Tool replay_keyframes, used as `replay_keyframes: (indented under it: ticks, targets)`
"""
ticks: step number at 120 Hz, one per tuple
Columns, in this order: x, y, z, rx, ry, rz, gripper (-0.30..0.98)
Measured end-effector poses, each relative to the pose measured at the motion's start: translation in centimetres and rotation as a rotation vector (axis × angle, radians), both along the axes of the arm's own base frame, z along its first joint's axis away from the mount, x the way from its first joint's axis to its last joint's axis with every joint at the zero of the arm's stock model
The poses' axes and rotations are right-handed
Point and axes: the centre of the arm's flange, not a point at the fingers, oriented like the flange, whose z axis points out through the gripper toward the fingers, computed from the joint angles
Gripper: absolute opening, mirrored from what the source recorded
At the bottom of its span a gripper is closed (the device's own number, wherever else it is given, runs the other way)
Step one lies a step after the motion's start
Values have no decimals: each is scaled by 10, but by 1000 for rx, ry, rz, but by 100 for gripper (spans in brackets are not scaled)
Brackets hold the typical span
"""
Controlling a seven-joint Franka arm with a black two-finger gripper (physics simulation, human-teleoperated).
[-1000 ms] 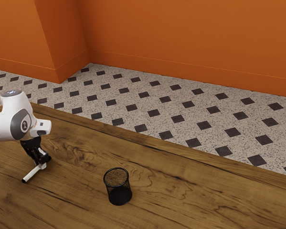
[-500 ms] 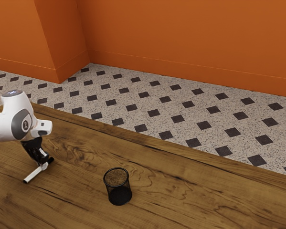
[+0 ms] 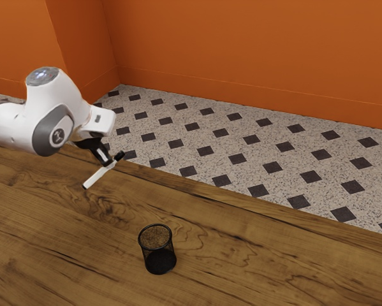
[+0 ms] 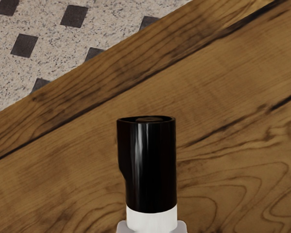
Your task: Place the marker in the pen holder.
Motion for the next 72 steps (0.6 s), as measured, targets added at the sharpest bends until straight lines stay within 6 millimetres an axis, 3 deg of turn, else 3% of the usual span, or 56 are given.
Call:
replay_keyframes:
  ticks: [15,24,37,59,72]
  targets:
    - [0,-49,13,7,-75,-60,-10]
    - [-16,-85,29,5,-124,-98,-10]
    - [-25,-123,36,-22,-170,-115,-10]
    - [-44,-183,20,-165,-215,-68,-10]
    - [-63,-197,9,-233,-219,-9,-10]
